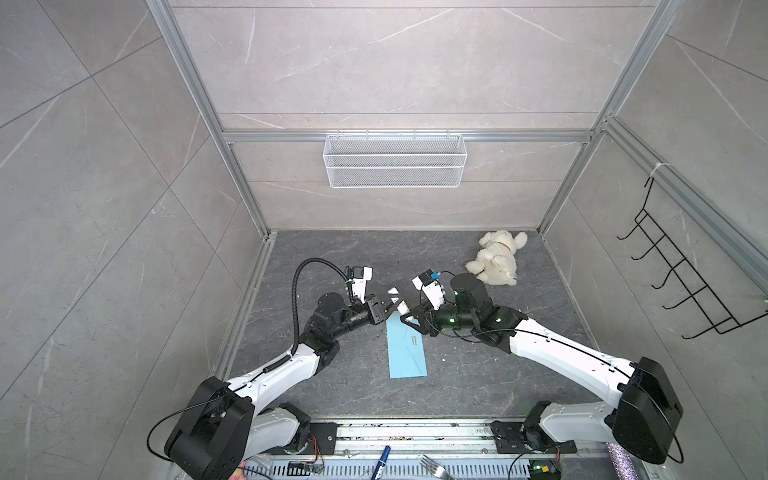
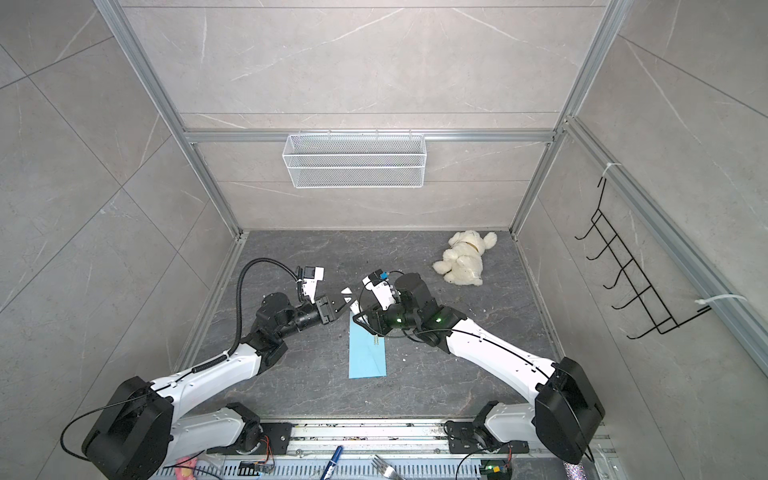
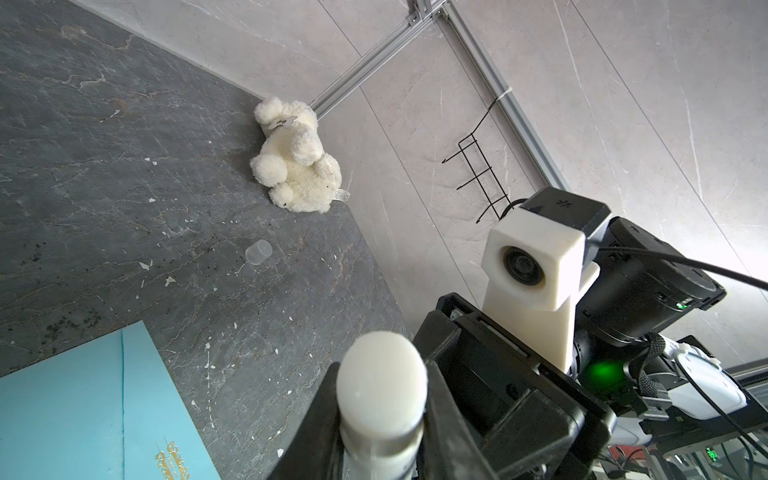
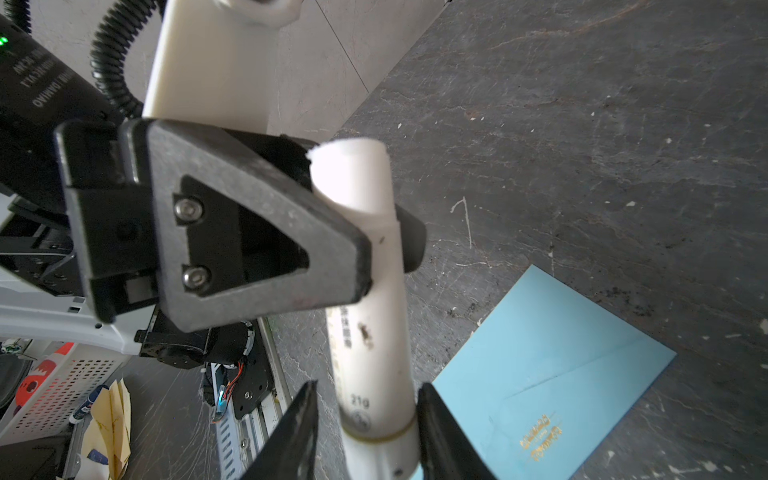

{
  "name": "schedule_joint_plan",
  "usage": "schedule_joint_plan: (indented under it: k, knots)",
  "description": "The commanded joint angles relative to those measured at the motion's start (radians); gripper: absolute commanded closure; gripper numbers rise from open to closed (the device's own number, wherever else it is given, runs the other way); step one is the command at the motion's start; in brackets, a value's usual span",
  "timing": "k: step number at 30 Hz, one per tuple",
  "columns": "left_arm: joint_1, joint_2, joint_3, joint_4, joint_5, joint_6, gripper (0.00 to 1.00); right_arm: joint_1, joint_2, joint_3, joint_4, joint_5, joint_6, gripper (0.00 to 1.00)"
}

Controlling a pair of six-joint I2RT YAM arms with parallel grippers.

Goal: Place the letter into the envelope and seal it

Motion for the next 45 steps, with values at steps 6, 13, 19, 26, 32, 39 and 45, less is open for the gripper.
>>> schedule_joint_plan:
  k: [6,13,19,26,32,39,45]
  knots:
    - [0.004,0.002,0.039,0.07,0.008,-0.004,1.0,0.002,0.004,0.014,-0.001,0.015,0.001,0.74]
    - [0.004,0.012,0.04,0.052,-0.004,0.007,1.0,0.011,-0.017,0.036,-0.065,0.15,-0.012,0.87]
    - [0.003,0.012,0.043,0.009,-0.026,0.034,1.0,0.068,-0.025,0.09,-0.17,0.445,-0.034,0.97]
    - [0.003,0.021,0.042,-0.008,-0.036,0.041,1.0,0.224,0.031,0.196,-0.287,0.897,-0.065,1.0]
    - [0.003,0.028,0.041,-0.008,-0.038,0.04,1.0,0.34,0.116,0.27,-0.343,1.262,-0.072,1.0]
    - [0.003,0.026,0.039,-0.011,-0.039,0.04,1.0,0.432,0.248,0.364,-0.404,1.538,-0.141,1.0]
    - [0.003,0.025,0.041,-0.011,-0.039,0.04,1.0,0.452,0.3,0.39,-0.414,1.577,-0.163,1.0]
